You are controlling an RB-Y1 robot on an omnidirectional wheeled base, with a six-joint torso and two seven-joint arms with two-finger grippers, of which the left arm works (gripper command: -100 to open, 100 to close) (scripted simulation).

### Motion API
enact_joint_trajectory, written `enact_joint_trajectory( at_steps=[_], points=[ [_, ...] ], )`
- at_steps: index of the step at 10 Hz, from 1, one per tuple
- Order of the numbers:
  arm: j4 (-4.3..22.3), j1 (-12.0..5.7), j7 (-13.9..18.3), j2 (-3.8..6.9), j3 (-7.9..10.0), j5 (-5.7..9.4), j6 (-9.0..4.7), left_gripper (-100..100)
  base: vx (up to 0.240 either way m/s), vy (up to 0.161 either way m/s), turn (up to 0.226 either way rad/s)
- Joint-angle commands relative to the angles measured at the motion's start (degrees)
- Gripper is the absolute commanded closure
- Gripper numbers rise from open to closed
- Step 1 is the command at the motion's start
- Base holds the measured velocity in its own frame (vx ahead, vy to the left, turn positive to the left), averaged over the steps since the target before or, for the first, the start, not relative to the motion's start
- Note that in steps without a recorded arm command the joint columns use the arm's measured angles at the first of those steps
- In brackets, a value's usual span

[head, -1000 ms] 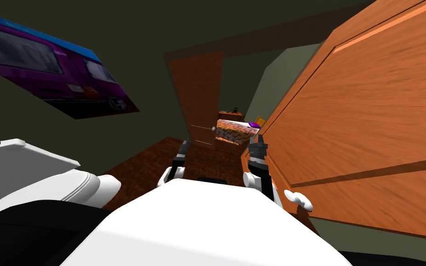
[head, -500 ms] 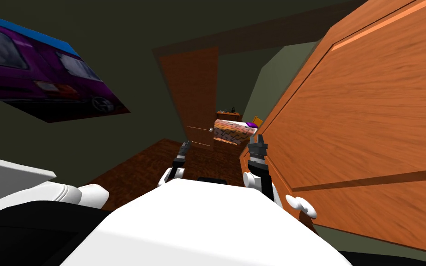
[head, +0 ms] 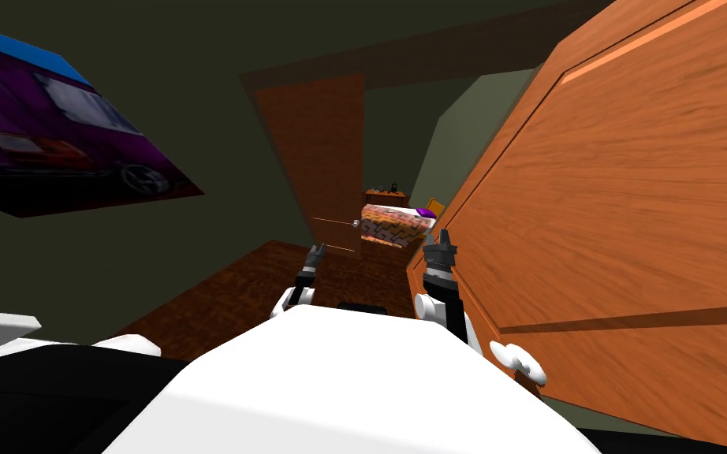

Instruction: Pull the door open

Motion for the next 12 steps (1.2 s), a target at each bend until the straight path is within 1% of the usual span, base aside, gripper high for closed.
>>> enact_joint_trajectory(
  at_steps=[1, 12],
  points=[
    [2.11, -0.4, -1.93, 0.11, 0.43, -0.31, -0.77, -100, 0.124, -0.029, -0.084],
    [15.91, -4.03, -13.53, 0.46, 3.25, -2.33, -4.77, -100, 0.108, -0.014, -0.079]
  ],
)
